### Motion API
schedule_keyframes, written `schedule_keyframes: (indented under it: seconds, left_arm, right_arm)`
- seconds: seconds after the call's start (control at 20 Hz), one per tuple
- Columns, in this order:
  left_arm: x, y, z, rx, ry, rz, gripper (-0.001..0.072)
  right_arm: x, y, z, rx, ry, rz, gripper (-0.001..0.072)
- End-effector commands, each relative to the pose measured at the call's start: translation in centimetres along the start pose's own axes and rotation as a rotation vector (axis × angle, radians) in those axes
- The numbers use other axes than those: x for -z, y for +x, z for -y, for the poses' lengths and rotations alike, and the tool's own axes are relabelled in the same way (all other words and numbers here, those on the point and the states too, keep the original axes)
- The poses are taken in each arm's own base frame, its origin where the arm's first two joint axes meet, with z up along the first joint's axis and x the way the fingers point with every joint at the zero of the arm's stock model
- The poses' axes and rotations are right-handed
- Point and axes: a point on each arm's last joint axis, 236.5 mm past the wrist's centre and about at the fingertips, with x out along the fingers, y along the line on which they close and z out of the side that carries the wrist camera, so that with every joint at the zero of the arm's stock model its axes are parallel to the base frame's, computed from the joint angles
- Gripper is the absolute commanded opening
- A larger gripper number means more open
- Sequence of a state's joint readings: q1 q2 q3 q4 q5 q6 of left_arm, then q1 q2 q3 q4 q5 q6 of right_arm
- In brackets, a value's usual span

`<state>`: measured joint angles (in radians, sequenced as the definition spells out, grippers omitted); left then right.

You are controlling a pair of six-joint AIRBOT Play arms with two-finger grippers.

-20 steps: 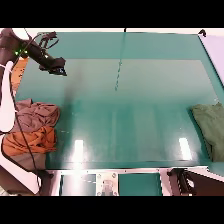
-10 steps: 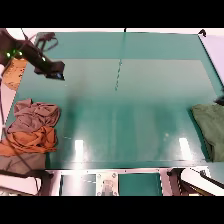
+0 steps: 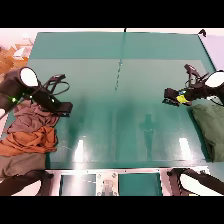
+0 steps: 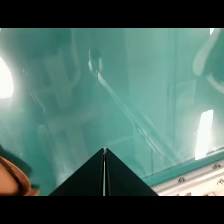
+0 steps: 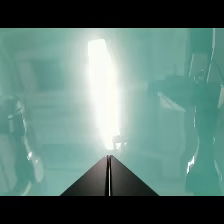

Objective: Fold the shirts.

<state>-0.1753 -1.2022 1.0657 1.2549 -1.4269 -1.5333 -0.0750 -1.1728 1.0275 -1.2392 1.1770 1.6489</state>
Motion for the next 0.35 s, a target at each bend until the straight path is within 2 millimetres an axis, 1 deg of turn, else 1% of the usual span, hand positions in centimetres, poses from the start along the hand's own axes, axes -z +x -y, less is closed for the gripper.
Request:
schedule_keyframes:
  seconds: [0.0, 0.3]
  left_arm:
    - [1.48, 0.81, 0.05, 0.005, -0.019, -0.024, 0.002]
    - [1.0, 0.83, 0.04, 0.005, -0.045, -0.004, 0.002]
  right_arm:
    - [0.59, 0.63, -1.38, -0.01, -0.04, -0.008, 0.0017]
    - [0.58, 0.63, -1.36, -0.01, -0.04, -0.008, 0.0017]
